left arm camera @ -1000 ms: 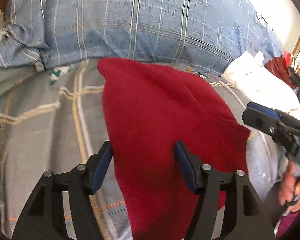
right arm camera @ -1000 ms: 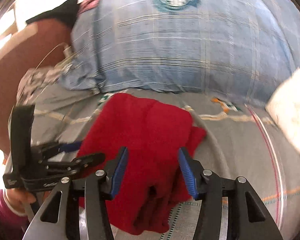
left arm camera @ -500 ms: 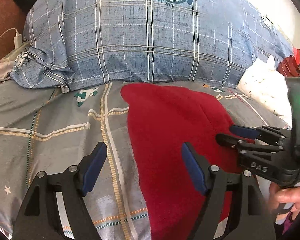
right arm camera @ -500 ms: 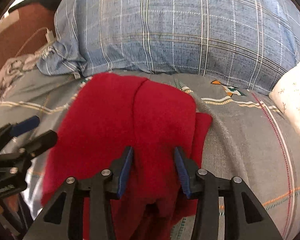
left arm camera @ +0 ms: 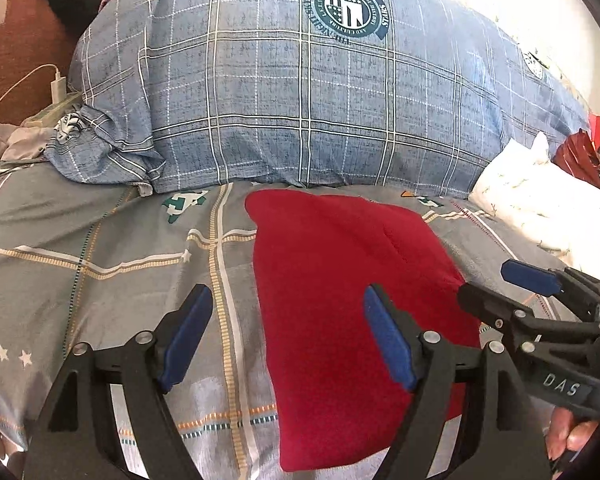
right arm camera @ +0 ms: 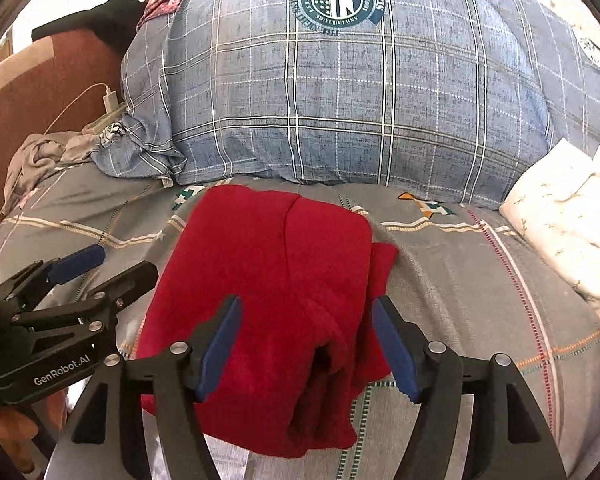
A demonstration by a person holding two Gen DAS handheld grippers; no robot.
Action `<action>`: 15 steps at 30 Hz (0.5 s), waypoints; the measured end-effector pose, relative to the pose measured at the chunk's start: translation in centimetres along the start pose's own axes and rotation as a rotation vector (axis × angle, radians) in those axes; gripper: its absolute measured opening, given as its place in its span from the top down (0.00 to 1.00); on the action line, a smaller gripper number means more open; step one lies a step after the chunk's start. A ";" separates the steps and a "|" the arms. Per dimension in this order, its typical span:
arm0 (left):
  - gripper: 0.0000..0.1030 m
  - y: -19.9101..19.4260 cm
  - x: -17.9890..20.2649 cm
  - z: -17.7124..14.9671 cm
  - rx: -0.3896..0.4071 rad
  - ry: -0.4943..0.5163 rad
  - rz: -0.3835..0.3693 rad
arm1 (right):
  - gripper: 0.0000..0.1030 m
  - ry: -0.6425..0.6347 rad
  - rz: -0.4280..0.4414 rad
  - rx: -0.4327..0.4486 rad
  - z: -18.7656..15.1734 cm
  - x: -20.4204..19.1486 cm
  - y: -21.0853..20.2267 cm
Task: Fold small clothes
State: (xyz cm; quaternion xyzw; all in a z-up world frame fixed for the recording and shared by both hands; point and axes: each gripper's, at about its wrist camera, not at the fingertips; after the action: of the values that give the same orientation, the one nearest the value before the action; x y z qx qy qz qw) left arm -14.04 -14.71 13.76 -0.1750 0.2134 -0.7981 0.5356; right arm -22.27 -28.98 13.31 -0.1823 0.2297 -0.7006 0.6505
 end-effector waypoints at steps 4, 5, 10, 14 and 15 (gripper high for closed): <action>0.24 -0.7 0.0 0.0 0.018 -0.004 0.008 | 0.29 -0.011 -0.013 0.013 0.1 -0.5 -0.3; 0.24 -0.8 0.0 0.0 0.019 -0.003 0.007 | 0.29 -0.010 -0.014 0.015 0.1 -0.5 -0.5; 0.24 -0.9 0.2 -0.1 0.007 0.000 0.000 | 0.27 -0.009 -0.028 0.021 0.1 -0.6 -0.7; 0.24 -1.1 0.4 -0.2 0.013 0.015 0.008 | 0.26 -0.002 -0.031 0.018 0.1 -0.5 -0.8; 0.24 -1.2 0.4 -0.2 0.015 0.016 0.011 | 0.26 -0.002 -0.031 0.018 0.1 -0.5 -0.7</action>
State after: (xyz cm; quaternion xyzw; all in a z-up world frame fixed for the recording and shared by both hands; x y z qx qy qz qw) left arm -15.20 -14.64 14.19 -0.1633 0.2128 -0.7982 0.5393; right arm -22.77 -28.48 13.82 -0.1808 0.2200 -0.7124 0.6414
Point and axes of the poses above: each gripper's, at about its wrist camera, not at the fingertips, and y roughly the way its jaws point, x to its right, z to its top, and after that the axes turned 12 degrees about x, right-handed
